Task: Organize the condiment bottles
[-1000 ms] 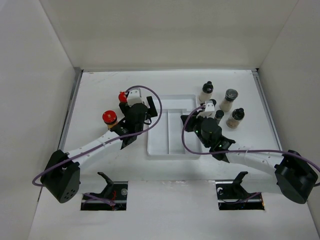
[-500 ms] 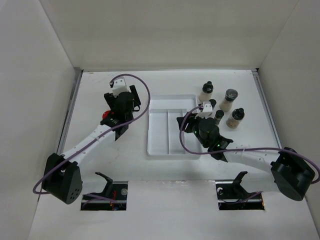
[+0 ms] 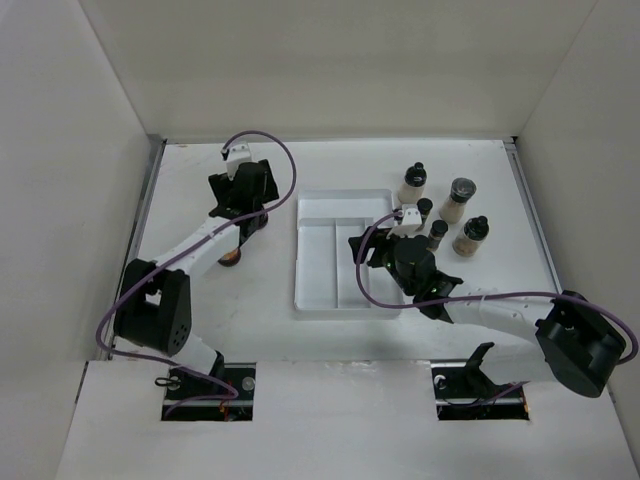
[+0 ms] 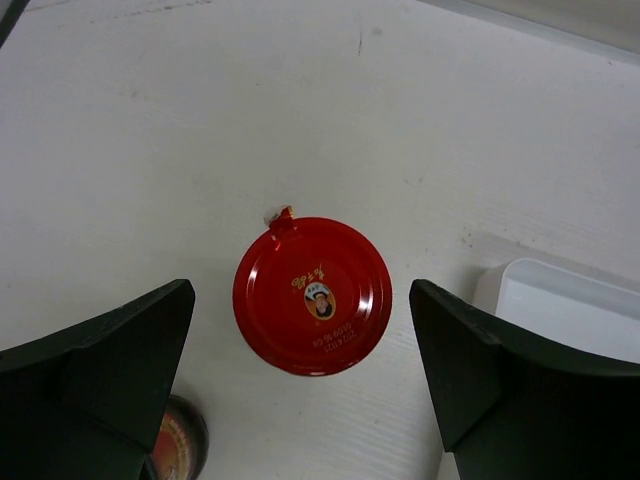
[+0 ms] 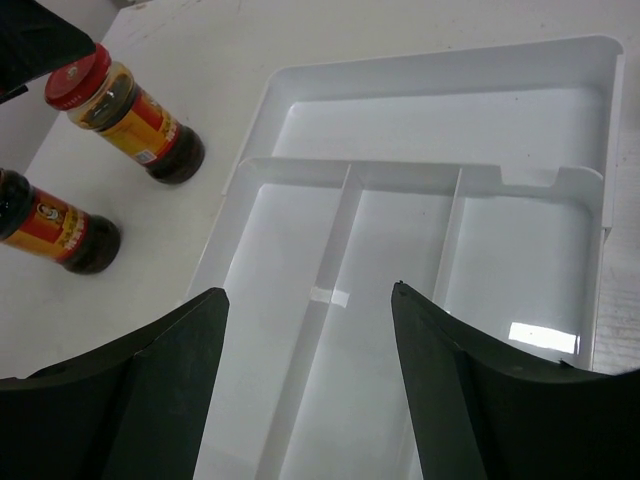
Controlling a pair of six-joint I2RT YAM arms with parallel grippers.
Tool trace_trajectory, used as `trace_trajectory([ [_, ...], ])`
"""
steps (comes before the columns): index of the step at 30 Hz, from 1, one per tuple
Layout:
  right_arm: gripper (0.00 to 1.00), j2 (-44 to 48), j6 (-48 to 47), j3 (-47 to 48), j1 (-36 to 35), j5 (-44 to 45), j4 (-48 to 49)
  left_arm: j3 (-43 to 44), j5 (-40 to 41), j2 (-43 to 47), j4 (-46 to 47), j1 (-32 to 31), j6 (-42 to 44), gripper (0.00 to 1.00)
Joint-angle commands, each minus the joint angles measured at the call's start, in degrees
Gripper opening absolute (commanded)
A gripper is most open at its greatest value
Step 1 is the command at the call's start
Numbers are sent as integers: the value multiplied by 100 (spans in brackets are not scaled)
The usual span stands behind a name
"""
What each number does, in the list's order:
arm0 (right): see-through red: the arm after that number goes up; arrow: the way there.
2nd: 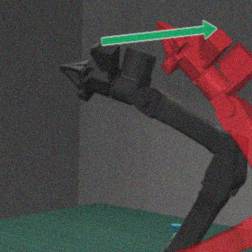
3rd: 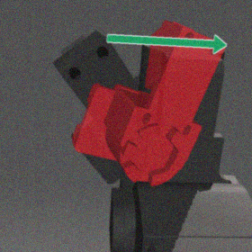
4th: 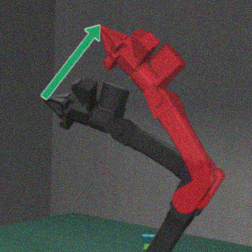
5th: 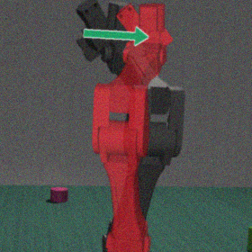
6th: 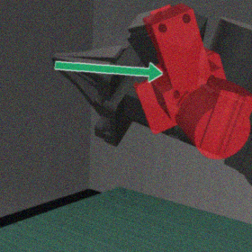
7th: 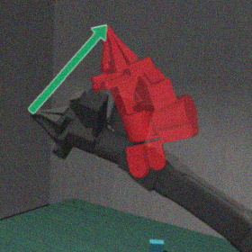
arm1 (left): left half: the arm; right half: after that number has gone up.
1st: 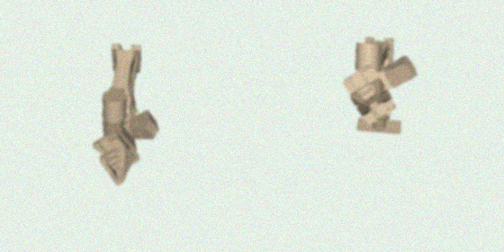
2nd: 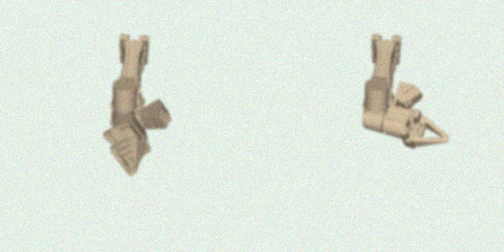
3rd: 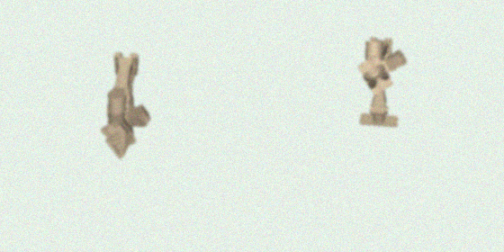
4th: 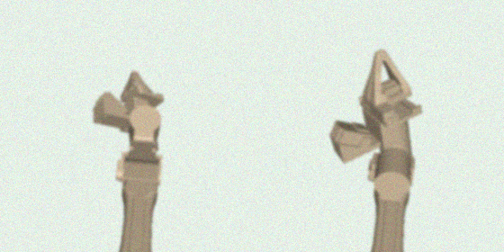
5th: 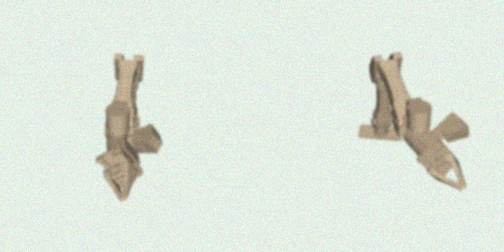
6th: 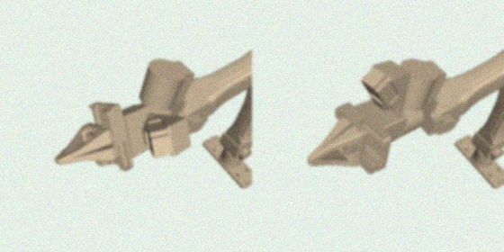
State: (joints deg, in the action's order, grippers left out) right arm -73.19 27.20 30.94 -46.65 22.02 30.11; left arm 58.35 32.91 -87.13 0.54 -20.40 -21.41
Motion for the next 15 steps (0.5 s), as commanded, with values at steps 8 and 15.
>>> trace_trajectory([
  [8,78,42,22,132,-41,-84,250,546,-197,-533,-10,-3,-56,90],
  [15,80,68,49,114,-15,-93,268,423,-223,-726,34,6,-241,79],
])
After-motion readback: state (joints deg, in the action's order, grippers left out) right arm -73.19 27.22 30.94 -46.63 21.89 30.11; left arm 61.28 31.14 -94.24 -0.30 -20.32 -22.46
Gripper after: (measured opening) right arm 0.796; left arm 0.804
